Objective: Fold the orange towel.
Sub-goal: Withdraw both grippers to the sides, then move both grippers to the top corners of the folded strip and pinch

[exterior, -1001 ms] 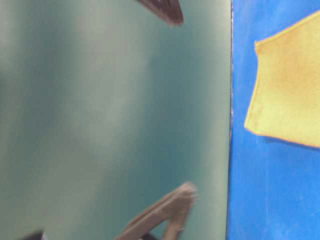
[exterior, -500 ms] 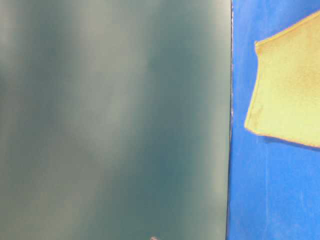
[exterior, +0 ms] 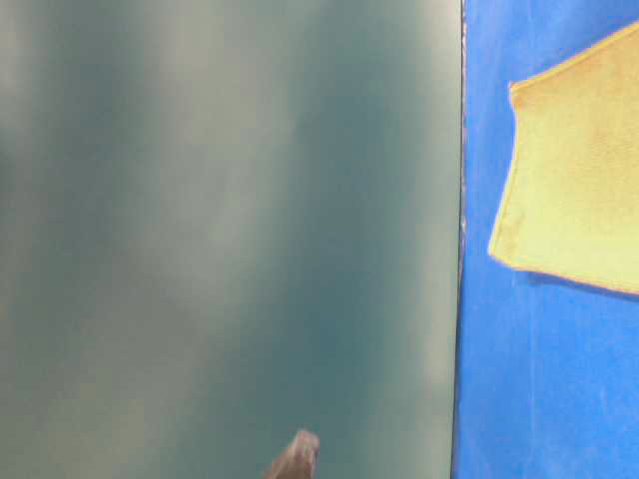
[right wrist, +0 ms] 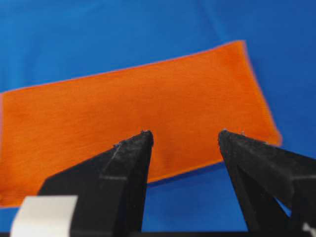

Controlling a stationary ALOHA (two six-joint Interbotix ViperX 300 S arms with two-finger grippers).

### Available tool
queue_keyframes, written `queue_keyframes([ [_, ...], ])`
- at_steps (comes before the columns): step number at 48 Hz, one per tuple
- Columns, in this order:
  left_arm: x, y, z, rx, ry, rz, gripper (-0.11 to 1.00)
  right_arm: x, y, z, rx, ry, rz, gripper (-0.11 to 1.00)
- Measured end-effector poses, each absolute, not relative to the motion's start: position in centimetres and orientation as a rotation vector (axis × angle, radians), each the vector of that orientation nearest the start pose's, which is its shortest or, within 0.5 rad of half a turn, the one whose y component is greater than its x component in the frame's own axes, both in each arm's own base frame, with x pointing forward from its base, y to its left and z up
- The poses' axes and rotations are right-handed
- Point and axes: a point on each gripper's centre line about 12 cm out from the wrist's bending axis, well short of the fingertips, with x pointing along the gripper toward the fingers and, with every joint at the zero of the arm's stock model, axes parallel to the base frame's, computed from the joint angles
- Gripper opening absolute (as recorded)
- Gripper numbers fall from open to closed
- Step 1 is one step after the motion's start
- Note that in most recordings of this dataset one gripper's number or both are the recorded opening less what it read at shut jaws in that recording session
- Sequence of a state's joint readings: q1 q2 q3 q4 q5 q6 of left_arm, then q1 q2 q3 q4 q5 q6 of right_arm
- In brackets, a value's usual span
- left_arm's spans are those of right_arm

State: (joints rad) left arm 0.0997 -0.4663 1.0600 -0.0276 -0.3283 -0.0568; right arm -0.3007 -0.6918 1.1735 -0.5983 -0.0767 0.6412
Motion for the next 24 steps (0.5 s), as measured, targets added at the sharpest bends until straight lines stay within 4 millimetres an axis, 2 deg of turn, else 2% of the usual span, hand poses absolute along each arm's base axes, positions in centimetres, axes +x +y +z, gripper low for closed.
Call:
queue_keyframes([
  [8,31.9,5.5,21.0,-0.091,0.331,0.186,0.74,23.6,-8.8,19.6,0.125,0.517,-0.344,0.60],
  [16,35.4,8.7,18.1,-0.081,0.421,0.249,0.74,25.3,-11.7,17.0,0.151,0.631,-0.405,0.60],
  [24,37.8,11.3,14.7,-0.099,0.493,0.298,0.74,27.6,-13.6,14.2,0.164,0.709,-0.400,0.60],
])
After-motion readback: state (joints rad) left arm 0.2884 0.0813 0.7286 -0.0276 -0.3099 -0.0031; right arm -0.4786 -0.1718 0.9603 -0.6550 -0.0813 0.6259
